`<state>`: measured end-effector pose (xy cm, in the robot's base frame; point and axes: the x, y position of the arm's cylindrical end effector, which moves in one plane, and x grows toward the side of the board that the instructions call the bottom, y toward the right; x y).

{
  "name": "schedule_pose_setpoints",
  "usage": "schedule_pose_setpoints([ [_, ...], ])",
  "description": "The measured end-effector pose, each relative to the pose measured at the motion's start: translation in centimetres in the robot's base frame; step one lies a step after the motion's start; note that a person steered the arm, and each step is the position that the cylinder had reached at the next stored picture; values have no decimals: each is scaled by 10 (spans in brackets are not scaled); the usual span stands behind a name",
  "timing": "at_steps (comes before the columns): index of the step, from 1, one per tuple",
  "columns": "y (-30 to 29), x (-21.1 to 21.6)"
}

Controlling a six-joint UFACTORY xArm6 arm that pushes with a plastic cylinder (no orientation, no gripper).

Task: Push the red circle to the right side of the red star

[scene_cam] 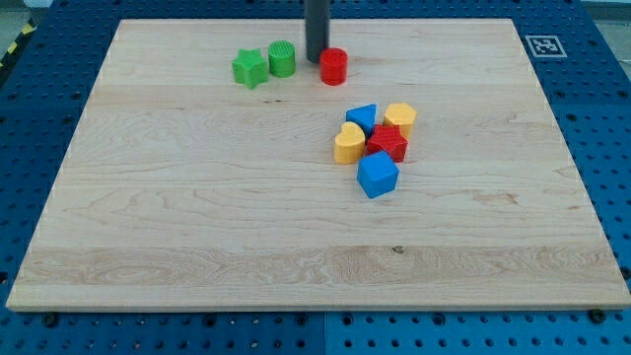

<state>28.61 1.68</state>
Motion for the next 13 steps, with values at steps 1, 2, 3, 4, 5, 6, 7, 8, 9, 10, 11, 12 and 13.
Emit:
schedule_pose_setpoints([
  [1, 12, 27],
  [2, -26, 31],
  [3, -6, 50],
  [4, 59, 56],
  [5, 87, 53],
  [6, 88, 53],
  [7, 95, 53],
  [8, 95, 54],
  [9, 95, 55],
  [10, 96, 59],
  [11, 96, 59],
  [12, 99, 53],
  [13, 105, 16],
])
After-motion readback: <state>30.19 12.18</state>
